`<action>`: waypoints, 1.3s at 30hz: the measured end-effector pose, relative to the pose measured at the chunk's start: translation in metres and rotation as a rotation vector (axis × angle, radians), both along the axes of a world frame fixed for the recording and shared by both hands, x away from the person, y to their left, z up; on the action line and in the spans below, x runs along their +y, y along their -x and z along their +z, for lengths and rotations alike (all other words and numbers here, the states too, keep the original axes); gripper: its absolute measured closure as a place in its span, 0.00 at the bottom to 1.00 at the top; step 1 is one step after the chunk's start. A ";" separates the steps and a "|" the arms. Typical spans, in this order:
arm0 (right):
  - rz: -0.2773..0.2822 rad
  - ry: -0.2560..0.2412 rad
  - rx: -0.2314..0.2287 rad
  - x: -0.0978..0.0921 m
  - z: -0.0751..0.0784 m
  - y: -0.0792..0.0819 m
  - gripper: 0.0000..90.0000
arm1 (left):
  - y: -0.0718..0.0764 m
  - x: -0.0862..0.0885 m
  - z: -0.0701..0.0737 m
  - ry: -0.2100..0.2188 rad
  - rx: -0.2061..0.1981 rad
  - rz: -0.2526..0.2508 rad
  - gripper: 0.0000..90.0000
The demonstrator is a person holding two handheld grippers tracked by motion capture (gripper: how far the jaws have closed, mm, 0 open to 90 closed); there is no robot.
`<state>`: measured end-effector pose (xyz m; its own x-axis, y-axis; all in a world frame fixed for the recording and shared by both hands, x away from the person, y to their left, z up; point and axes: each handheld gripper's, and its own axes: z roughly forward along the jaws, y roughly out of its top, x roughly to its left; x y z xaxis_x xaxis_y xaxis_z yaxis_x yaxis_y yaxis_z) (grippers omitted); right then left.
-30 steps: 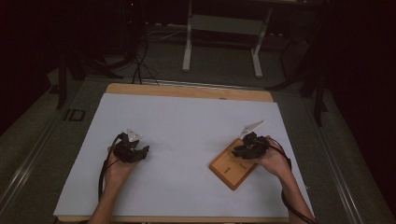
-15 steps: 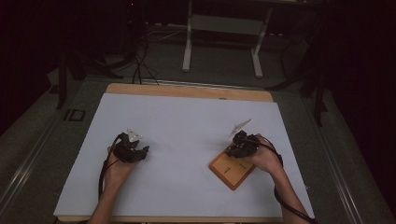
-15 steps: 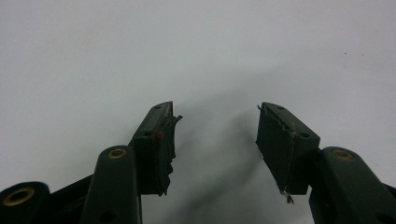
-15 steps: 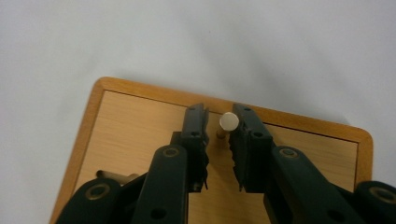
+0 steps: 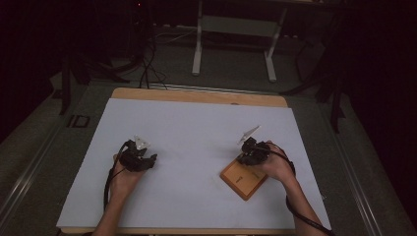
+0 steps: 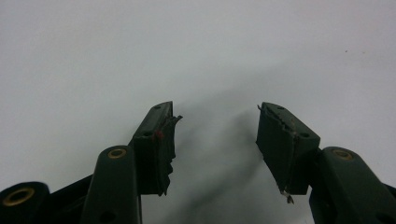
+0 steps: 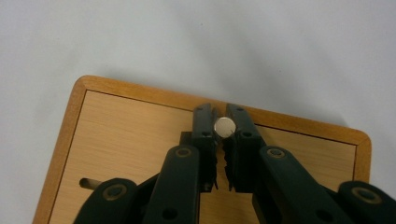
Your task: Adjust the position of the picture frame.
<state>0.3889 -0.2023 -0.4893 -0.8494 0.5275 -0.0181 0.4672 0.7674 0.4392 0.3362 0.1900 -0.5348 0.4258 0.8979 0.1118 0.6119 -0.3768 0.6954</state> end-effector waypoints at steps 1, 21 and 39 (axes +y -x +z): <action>-0.008 -0.019 0.011 -0.002 0.000 -0.001 0.93 | 0.000 0.000 0.000 0.000 0.000 0.000 0.52; -0.007 -0.057 -0.039 -0.010 0.023 0.006 0.93 | 0.000 -0.001 0.000 -0.004 -0.002 -0.003 0.52; 0.008 -0.145 -0.116 0.007 0.031 0.004 0.94 | 0.000 -0.002 0.000 -0.001 -0.006 -0.004 0.51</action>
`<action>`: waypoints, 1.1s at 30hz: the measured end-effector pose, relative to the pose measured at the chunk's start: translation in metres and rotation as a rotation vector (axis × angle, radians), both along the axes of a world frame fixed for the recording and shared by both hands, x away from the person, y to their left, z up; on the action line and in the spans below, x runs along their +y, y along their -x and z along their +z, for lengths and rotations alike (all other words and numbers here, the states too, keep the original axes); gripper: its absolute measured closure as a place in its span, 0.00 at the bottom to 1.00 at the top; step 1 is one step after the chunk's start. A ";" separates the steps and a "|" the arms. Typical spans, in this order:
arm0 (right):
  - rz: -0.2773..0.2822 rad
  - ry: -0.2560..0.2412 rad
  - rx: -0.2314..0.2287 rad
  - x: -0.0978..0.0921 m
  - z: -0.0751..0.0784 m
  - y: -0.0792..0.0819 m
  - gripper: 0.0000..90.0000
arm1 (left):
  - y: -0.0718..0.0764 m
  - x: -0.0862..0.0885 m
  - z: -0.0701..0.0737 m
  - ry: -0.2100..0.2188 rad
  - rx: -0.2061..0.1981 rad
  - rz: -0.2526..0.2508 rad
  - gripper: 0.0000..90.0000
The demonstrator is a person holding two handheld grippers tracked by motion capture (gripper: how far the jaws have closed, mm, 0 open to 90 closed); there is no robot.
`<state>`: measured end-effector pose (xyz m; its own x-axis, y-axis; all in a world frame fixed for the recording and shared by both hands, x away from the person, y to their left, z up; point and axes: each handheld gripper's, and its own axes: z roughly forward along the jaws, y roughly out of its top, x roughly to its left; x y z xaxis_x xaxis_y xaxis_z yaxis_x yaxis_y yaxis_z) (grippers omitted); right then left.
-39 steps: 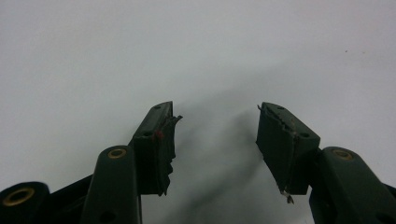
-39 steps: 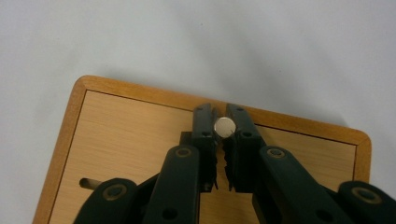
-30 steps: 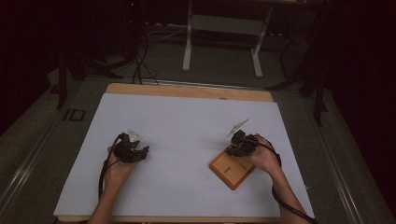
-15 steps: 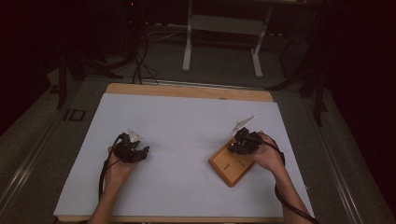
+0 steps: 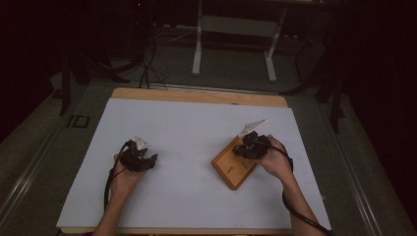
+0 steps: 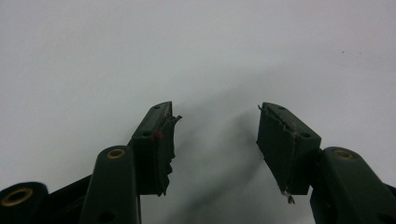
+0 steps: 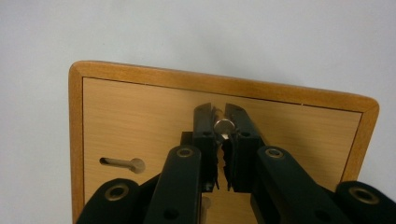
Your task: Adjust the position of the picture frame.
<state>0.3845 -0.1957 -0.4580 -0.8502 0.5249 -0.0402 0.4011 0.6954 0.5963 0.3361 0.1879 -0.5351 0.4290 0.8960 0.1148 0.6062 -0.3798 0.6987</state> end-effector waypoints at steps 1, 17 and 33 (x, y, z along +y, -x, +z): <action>-0.002 -0.005 0.001 0.000 0.000 0.000 0.94 | 0.000 0.000 0.000 0.001 -0.001 0.000 0.51; 0.012 -0.056 -0.033 0.009 0.006 0.001 0.94 | 0.000 -0.002 0.000 0.002 0.001 -0.008 0.51; 0.032 -0.106 -0.052 0.030 0.014 0.002 0.94 | 0.001 -0.001 0.001 0.004 -0.007 -0.007 0.51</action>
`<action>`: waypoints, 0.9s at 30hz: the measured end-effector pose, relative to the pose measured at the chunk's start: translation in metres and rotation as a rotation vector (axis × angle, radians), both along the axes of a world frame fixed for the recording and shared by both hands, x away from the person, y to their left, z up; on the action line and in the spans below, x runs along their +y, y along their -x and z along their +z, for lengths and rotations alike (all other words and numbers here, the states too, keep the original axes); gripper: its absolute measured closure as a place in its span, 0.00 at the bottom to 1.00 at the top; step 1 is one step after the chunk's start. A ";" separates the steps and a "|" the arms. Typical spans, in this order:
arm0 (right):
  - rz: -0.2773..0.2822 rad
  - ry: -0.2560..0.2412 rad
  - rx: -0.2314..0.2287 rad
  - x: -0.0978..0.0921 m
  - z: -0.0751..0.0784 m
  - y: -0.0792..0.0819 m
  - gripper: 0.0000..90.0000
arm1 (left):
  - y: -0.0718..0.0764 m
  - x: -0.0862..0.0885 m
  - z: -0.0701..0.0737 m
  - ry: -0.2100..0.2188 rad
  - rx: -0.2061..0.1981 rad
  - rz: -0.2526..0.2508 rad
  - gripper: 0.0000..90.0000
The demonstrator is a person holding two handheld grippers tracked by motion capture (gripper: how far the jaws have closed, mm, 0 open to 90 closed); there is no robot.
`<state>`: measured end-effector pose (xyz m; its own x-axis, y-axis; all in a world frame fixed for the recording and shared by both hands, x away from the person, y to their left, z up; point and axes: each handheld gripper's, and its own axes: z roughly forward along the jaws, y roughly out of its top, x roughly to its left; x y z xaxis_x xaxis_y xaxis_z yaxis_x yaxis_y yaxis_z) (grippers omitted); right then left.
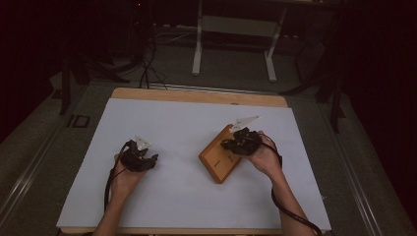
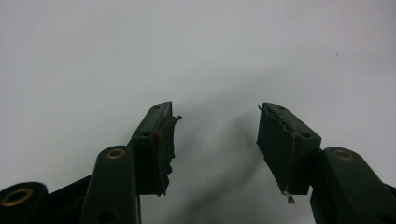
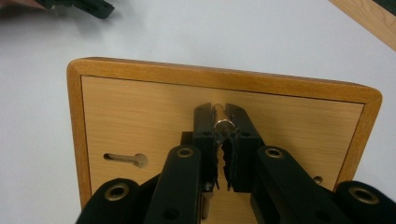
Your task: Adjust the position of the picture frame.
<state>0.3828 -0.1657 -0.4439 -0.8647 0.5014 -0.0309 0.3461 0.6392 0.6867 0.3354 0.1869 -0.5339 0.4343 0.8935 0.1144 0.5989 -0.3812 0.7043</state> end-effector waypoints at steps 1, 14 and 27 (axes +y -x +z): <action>0.005 -0.001 -0.003 0.001 0.000 0.001 0.94 | 0.000 0.000 0.000 0.001 -0.001 0.000 0.51; 0.027 0.008 0.009 0.024 -0.004 0.007 0.94 | 0.000 0.000 0.001 0.003 -0.008 0.000 0.51; 0.034 0.027 0.014 0.044 -0.012 0.007 0.94 | 0.001 0.000 0.002 0.003 -0.014 -0.002 0.51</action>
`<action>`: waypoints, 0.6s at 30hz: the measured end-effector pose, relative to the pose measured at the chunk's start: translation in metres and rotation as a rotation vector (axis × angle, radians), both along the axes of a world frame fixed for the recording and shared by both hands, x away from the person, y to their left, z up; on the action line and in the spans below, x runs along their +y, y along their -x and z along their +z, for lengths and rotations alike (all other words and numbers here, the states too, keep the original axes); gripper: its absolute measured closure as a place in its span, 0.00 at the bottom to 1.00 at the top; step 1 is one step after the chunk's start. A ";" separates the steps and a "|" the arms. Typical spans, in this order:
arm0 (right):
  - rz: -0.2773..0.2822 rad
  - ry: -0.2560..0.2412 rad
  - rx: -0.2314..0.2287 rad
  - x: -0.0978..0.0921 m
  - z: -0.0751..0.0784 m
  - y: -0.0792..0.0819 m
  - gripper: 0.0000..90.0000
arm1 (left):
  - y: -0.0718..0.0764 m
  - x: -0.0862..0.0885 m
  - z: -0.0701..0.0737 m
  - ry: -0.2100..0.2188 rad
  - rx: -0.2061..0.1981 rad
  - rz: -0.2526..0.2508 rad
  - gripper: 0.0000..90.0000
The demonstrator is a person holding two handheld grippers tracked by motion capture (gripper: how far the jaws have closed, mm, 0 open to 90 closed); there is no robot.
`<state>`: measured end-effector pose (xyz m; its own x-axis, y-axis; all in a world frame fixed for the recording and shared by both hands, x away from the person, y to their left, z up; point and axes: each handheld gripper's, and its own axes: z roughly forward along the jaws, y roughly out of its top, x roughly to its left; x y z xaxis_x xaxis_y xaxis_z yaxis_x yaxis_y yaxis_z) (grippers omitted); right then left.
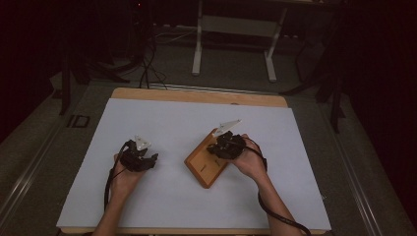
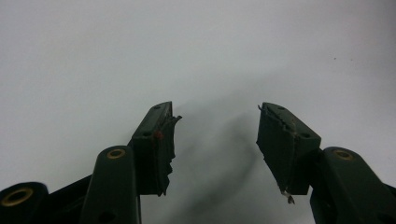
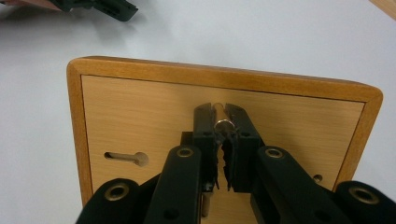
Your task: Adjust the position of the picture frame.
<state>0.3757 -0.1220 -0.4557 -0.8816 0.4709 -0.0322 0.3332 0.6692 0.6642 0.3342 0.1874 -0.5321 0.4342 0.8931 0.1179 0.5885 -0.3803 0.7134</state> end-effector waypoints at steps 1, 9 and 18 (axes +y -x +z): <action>-0.002 -0.001 0.004 0.001 -0.001 -0.001 0.94 | 0.000 0.000 0.000 0.001 0.000 0.000 0.51; -0.036 0.002 0.014 0.012 -0.005 -0.010 0.94 | 0.001 -0.001 0.001 0.002 -0.011 -0.005 0.51; -0.103 0.005 0.029 0.025 -0.014 -0.029 0.94 | 0.001 -0.002 0.001 0.002 -0.012 -0.010 0.51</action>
